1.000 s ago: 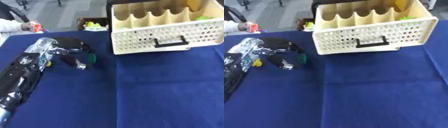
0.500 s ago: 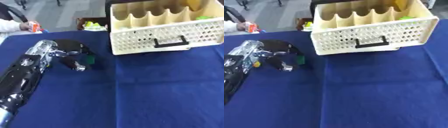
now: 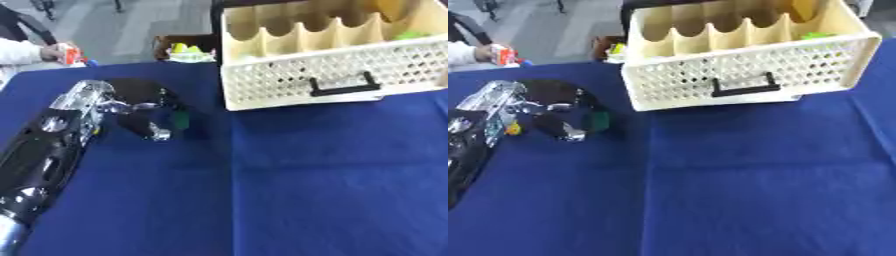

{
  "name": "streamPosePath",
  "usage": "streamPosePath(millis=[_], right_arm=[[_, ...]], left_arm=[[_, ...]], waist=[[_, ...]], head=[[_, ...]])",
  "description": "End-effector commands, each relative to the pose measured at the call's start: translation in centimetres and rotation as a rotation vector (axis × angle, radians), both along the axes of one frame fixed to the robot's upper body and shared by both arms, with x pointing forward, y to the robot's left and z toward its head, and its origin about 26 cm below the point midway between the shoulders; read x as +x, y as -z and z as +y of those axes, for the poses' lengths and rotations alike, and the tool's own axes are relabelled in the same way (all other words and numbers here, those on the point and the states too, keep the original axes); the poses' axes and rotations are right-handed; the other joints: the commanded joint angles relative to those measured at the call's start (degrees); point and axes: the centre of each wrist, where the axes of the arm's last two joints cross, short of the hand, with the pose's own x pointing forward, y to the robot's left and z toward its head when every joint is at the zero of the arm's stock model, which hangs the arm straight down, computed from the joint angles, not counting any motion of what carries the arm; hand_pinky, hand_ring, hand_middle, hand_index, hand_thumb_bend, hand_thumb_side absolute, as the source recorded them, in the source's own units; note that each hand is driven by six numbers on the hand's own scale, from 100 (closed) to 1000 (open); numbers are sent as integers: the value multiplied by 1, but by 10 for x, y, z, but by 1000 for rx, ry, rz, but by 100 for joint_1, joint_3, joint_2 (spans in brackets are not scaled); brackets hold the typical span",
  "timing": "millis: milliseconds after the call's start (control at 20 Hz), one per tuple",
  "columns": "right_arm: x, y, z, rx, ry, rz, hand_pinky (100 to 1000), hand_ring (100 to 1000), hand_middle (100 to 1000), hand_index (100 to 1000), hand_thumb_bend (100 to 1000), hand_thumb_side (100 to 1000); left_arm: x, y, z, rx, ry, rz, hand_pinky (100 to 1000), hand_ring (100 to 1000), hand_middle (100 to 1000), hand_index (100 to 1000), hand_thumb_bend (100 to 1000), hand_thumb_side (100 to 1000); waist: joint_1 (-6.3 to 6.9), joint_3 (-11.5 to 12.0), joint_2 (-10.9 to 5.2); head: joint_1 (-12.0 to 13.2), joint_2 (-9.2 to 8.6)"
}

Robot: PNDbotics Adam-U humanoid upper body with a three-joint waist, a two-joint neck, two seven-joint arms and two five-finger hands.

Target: Pick up objects from table and place into drawer.

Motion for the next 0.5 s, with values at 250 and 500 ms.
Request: streamPosePath(millis=[250,500], right_arm=[[-5,-5,-2,-2,7,-23,830,304,279,700,100,730],[-5,-3,-2,0,10,-14,832,302,276,698,100,722]], left_arm=[[-3,-29,4,60,75,37,747,779,729,984,181,1000],[-3,-29,6,54,50,47,756,792,757,1000,265,1000]], waist=[[-43,16,-124],[-42,20,-128]], head=[[22,-55],[32,-60]])
